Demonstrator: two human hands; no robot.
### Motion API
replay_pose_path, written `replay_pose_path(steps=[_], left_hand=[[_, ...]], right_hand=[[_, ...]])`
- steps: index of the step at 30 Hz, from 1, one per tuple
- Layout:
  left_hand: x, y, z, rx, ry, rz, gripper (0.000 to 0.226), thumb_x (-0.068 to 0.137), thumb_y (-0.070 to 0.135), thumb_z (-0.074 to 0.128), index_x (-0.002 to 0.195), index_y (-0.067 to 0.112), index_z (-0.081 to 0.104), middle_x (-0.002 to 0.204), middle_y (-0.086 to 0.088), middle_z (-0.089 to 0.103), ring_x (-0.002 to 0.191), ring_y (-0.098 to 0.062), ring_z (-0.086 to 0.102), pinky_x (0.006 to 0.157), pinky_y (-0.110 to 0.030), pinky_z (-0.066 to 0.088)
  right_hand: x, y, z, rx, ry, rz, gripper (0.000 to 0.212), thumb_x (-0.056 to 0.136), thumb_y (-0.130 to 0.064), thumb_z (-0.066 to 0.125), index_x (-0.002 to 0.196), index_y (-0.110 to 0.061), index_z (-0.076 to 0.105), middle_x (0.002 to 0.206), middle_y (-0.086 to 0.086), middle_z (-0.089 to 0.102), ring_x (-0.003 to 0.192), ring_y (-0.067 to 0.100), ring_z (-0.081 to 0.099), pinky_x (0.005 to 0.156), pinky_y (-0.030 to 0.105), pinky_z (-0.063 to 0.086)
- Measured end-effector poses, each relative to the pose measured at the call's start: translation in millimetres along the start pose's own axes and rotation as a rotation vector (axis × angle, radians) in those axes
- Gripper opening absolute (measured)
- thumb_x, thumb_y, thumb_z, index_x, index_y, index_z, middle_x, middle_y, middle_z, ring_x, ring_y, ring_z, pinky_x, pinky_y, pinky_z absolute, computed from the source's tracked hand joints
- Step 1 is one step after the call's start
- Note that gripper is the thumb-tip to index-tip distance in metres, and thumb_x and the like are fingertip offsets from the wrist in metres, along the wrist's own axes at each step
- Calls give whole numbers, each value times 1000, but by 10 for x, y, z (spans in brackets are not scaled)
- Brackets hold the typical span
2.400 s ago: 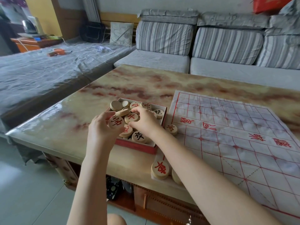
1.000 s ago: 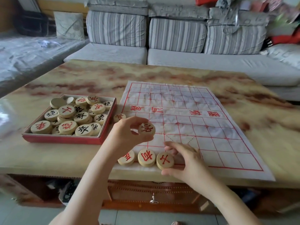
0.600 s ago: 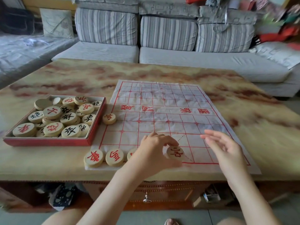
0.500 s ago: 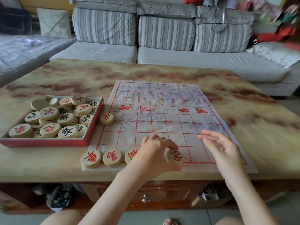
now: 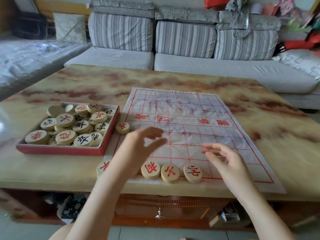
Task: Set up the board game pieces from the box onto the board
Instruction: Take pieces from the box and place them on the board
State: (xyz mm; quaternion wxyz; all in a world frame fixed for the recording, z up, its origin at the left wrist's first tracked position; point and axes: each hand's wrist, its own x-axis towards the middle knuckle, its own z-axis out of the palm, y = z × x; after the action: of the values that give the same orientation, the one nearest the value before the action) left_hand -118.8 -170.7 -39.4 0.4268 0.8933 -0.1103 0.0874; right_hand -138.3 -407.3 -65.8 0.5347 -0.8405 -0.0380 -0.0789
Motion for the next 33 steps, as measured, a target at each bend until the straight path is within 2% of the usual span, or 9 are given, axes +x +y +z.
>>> replay_pose_path(steps=[4,9,13,17,21,24,28,31,33], left_hand=[[-70,-381,-547,84,383,-207,23,82,19,66,104,21,66,97,9,67,86,-4,60,73,-11,43],[-175,-737,-979,251,633,-442,34,80,17,66,114,17,64,115,-10,65,107,-30,55,95,-40,43],[-195,-972,-1135,298,578,-624,44,76,22,65,119,18,60,122,-16,58,113,-36,49,98,-47,40],[-163,-1087,-1123,364,527,-660,39,76,34,66,112,19,64,116,-14,61,113,-32,49,98,-43,39],[-158,-1123,-1150,405,485,-685,48,71,37,71,115,21,60,113,-12,63,113,-31,49,95,-40,38],[-169,-1100,-1167,367,473,-676,51,69,35,73,116,20,59,113,-12,64,112,-30,51,97,-42,40],[-187,-1002,-1204,217,602,-590,53,71,29,73,120,17,56,118,-9,61,112,-28,53,96,-43,44],[-191,-902,-1190,132,702,-451,52,70,22,76,118,17,57,115,-5,60,106,-24,56,89,-36,46],[-186,-870,-1169,75,692,-429,56,67,21,79,118,18,57,114,-4,62,103,-22,58,88,-33,47]], right_hand=[[107,-258,279,-58,-198,-89,19,88,-24,59,102,-35,64,100,-22,68,96,-9,59,88,18,43],[317,-565,771,-15,-312,-157,17,88,-24,59,101,-33,65,99,-18,68,94,-6,59,83,8,43],[540,-758,1250,27,-387,-190,17,89,-18,58,102,-25,66,99,-9,69,97,4,61,89,19,47],[708,-895,1608,89,-411,-184,16,88,-15,58,101,-21,66,101,-3,70,96,8,63,76,5,44],[780,-963,1804,107,-418,-167,16,87,-15,59,101,-19,66,100,0,70,97,13,63,87,22,48],[836,-1000,1891,86,-420,-164,17,87,-16,59,103,-17,66,99,-1,69,95,11,62,88,24,48],[973,-1077,2021,-7,-394,-174,21,86,-13,60,106,-15,64,105,2,66,101,17,60,87,26,47],[1136,-1154,2179,-171,-346,-206,30,84,-19,61,114,-17,61,116,4,62,112,21,53,98,35,42],[1233,-1191,2296,-284,-328,-211,39,83,-26,61,122,-21,57,123,9,53,120,26,43,103,33,35]])
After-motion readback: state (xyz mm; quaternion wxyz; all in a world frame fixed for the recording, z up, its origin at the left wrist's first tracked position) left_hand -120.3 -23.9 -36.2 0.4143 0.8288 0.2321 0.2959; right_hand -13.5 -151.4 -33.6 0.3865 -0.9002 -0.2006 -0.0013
